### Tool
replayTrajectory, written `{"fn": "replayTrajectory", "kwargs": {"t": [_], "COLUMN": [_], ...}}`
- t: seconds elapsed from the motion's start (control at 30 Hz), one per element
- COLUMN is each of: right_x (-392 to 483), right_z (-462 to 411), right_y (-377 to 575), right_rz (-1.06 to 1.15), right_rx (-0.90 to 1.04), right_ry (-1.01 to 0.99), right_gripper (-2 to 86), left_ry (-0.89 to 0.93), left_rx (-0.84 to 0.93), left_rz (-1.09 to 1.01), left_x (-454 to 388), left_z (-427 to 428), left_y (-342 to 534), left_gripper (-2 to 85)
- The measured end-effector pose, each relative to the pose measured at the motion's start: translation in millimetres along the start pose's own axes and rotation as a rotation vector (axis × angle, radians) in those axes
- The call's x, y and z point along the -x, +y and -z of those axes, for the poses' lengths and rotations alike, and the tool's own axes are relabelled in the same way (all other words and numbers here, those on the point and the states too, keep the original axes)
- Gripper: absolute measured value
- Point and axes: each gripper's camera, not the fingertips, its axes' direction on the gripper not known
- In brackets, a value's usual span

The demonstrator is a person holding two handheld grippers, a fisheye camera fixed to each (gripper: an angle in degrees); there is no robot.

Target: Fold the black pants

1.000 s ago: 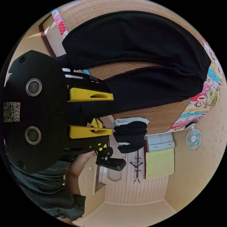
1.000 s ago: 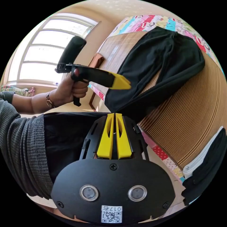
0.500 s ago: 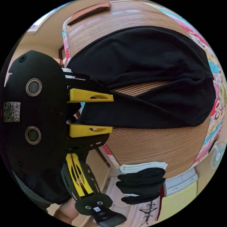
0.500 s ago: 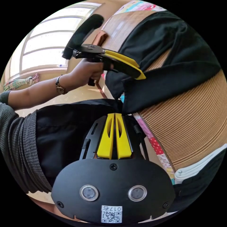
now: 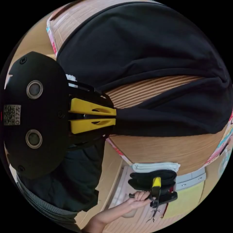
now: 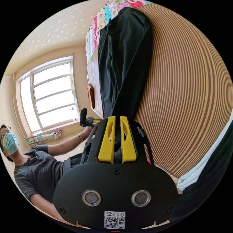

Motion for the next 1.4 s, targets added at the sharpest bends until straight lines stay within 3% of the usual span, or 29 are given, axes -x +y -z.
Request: {"fn": "replayTrajectory", "kwargs": {"t": [0.1,0.23,0.37,0.5,0.6,0.73,0.83,0.93,1.07,1.23,1.37,1.4], "right_x": [-12.0,-60.1,-86.6,-94.5,-83.0,42.8,132.4,156.9,103.8,-8.2,-53.3,-53.4], "right_z": [39.8,46.8,17.2,-4.7,-6.7,12.6,-17.6,-33.9,-53.9,-79.2,-99.5,-101.1], "right_y": [-84.0,-177.1,-214.9,-232.7,-239.9,-236.1,-280.8,-290.7,-283.1,-260.0,-250.8,-251.4], "right_rz": [-0.028,-0.124,-0.231,-0.304,-0.302,-0.035,0.137,0.104,-0.082,-0.282,-0.213,-0.221], "right_rx": [-0.131,-0.281,-0.465,-0.546,-0.593,-0.766,-0.527,-0.517,-0.493,-0.486,-0.636,-0.654], "right_ry": [0.020,-0.205,-0.444,-0.465,-0.372,0.160,0.331,0.432,0.539,0.282,-0.070,-0.074], "right_gripper": [11.0,14.0,15.6,13.6,10.2,2.9,1.2,1.1,4.1,12.0,9.8,8.6], "left_ry": [0.052,0.037,0.015,0.049,0.091,0.149,0.208,0.239,0.192,0.258,0.334,0.368], "left_rx": [-0.116,-0.196,-0.249,-0.275,-0.313,-0.363,-0.414,-0.456,-0.466,-0.487,-0.509,-0.520], "left_rz": [-0.002,0.005,0.024,0.059,0.098,0.140,0.155,0.156,0.192,0.222,0.260,0.275], "left_x": [-21.9,-41.3,-45.3,-30.0,-13.4,5.2,17.2,31.2,50.1,68.8,86.6,92.1], "left_z": [16.0,24.3,25.5,20.2,20.3,21.9,28.0,35.9,39.3,31.3,17.0,13.3], "left_y": [34.9,61.7,76.0,87.0,101.2,122.9,140.4,154.6,159.9,159.8,162.6,163.5], "left_gripper": [-0.4,-0.5,-0.5,-0.4,-0.5,-0.5,-0.5,-0.5,-0.5,-0.5,-0.4,-0.4]}}
